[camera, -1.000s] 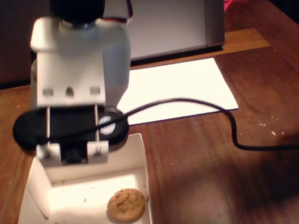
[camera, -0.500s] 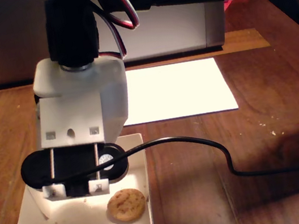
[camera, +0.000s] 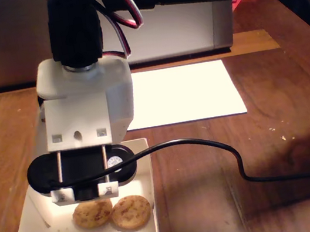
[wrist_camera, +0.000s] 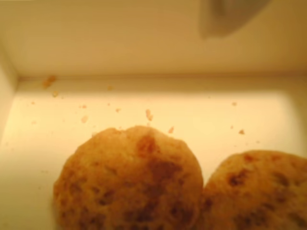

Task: Grasp a mini cookies block and put it in the white box.

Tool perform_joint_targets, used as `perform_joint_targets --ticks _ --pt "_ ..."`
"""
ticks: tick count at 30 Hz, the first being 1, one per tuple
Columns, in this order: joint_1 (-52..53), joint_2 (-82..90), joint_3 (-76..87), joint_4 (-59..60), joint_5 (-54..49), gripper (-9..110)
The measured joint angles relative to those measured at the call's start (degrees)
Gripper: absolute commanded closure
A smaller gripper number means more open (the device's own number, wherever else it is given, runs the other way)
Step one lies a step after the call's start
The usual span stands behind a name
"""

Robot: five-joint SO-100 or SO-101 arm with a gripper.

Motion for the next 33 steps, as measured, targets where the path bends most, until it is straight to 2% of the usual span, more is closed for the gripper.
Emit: perform_joint_targets --ticks 20,33 --pt "4.5 1.5 0.0 1.1 -2.2 102" --pt "10.5 18.0 -3.3 10.3 -8.4 102"
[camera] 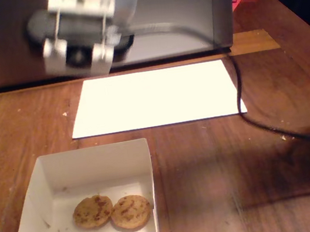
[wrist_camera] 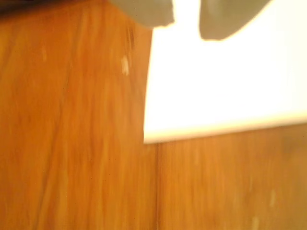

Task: Grasp a mini cookies block and put it in the white box.

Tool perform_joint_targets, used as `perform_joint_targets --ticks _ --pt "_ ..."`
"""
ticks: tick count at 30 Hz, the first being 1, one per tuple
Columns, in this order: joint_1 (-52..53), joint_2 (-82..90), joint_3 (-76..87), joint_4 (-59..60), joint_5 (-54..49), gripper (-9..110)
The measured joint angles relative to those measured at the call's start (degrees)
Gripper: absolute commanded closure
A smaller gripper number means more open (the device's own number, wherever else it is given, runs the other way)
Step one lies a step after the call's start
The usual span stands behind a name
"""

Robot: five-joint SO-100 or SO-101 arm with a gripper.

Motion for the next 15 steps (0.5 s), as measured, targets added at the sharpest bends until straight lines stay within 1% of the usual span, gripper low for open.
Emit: perform_joint_targets --ticks 8,15 --pt "7.8 2.9 -0.1 3.8 -1.0 102" --pt "11.2 9.1 -0.1 5.1 -1.0 102"
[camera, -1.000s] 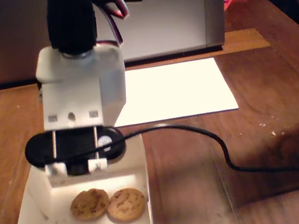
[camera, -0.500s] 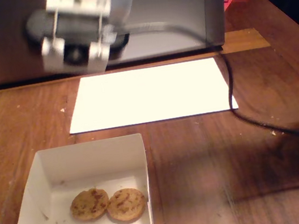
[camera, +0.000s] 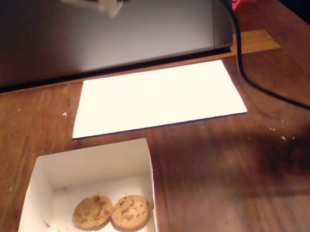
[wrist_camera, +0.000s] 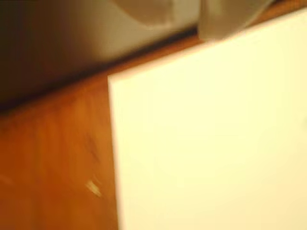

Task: Grasp a mini cookies block and put it in the white box.

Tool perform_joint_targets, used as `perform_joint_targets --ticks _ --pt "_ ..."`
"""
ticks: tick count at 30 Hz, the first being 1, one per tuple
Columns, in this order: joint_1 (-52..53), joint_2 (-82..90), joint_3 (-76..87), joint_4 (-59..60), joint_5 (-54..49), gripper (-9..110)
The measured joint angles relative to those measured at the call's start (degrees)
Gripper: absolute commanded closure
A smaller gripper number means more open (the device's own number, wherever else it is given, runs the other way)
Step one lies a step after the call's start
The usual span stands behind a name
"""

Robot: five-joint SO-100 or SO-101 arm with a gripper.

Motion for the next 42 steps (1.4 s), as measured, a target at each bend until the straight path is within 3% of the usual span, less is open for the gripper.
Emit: perform_joint_targets --ticks 12,42 --pt "0.0 10.5 12.4 -0.2 1.9 102" --pt "-5.1 52.1 86.7 -27.7 0.0 102"
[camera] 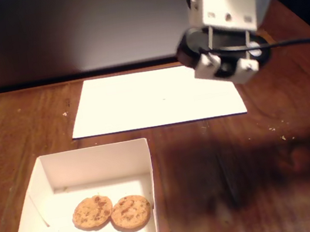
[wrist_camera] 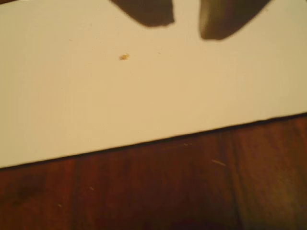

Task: Grasp a mini cookies block and put it in the white box.

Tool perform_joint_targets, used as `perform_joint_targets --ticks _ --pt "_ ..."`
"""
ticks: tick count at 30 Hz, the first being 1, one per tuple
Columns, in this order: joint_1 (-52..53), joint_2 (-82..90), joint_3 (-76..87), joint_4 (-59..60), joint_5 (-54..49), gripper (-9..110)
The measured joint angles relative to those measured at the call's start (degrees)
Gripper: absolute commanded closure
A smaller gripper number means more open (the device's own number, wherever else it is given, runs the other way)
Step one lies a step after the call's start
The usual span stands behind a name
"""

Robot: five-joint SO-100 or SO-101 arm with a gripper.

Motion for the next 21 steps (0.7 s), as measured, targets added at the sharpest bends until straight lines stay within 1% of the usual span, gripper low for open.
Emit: perform_joint_targets --ticks 11,15,21 --pt "-1.2 15.6 23.6 -10.1 0.4 101" --pt "-1.2 20.3 29.7 -11.4 4.8 101" --pt "0.7 31.5 38.3 -11.8 4.5 101"
